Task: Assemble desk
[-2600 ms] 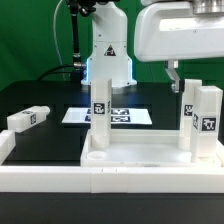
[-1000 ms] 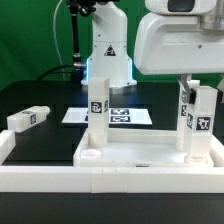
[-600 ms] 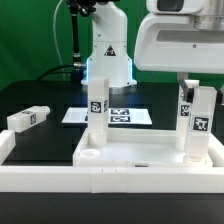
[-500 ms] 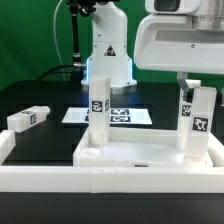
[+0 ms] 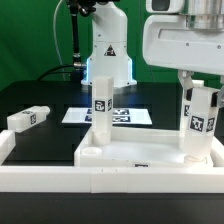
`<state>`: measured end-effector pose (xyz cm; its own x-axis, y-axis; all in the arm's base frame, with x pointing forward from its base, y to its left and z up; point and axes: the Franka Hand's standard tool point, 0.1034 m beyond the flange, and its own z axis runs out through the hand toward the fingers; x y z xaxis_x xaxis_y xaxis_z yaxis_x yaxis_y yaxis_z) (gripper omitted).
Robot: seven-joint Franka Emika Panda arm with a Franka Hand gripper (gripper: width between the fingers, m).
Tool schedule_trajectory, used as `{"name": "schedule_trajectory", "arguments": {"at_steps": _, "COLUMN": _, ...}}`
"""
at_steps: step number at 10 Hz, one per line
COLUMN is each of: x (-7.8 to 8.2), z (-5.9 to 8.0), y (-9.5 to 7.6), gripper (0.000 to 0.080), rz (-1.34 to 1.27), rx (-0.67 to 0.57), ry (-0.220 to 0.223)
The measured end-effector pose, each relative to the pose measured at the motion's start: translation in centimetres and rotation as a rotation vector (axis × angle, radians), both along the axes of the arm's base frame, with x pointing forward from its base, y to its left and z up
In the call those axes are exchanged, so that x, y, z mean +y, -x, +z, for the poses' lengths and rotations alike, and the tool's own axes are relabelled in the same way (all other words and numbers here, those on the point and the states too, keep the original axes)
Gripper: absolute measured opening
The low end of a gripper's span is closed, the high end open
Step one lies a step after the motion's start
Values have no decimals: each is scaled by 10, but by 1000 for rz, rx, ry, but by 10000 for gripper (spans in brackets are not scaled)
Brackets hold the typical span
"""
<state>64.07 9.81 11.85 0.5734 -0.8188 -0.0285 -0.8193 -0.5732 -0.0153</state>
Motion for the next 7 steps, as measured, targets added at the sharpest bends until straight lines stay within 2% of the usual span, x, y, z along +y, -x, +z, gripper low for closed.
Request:
{"name": "schedule_trajectory", "arguments": {"at_steps": 3, "x": 1, "z": 0, "y": 0, "gripper": 292, "rz": -176, "rx": 5, "ry": -2}}
{"name": "schedule_trajectory", "arguments": {"at_steps": 5, "x": -4, "z": -2, "y": 0, "gripper": 292, "rz": -374, "rx": -24, "ry": -55}}
{"name": "schedule_trajectory", "arguments": {"at_steps": 7, "x": -5, "z": -2, "y": 3, "gripper": 292, "rz": -601, "rx": -49, "ry": -90}}
